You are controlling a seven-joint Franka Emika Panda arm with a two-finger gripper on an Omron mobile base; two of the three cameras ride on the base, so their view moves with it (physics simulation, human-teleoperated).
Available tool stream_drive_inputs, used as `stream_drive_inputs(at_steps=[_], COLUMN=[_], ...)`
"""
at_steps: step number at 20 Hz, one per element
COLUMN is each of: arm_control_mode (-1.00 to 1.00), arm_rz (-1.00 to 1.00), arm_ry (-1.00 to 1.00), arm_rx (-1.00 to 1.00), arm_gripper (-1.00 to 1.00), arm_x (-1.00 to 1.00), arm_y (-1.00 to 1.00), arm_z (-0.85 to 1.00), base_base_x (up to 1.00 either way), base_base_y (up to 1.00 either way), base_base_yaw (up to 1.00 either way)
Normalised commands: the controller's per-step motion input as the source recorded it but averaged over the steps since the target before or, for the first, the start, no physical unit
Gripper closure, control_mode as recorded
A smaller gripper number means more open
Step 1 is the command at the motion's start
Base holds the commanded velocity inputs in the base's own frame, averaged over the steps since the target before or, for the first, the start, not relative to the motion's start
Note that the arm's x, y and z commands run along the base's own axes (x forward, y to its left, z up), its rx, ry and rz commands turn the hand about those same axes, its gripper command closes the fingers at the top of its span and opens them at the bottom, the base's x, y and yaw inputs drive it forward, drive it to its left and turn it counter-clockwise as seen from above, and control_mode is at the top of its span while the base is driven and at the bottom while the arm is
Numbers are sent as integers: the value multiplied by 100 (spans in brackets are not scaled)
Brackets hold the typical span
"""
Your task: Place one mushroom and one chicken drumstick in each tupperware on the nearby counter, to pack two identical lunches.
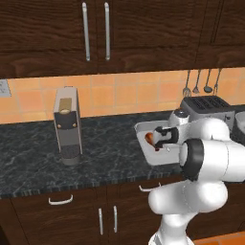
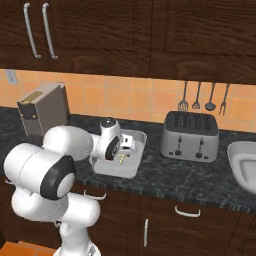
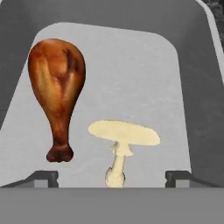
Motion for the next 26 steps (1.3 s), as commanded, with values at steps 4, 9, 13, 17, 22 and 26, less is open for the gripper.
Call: stream_drive_inputs(at_steps=[4,9,13,17,22,26], arm_control_mode=[-100,-100,-100,-100,-100,-100], arm_rz=[0,0,-3,-9,-10,-7], arm_ry=[-15,-12,-8,-1,0,0], arm_rx=[0,-1,-3,0,0,0], arm_gripper=[-100,-100,-100,-100,-100,-100], arm_x=[-89,-78,-86,-87,-74,-79], arm_y=[4,11,4,2,9,0], arm_z=[88,98,97,93,82,71], base_base_x=[0,0,0,0,0,0], base_base_y=[0,0,0,0,0,0], base_base_yaw=[0,0,0,0,0,0])
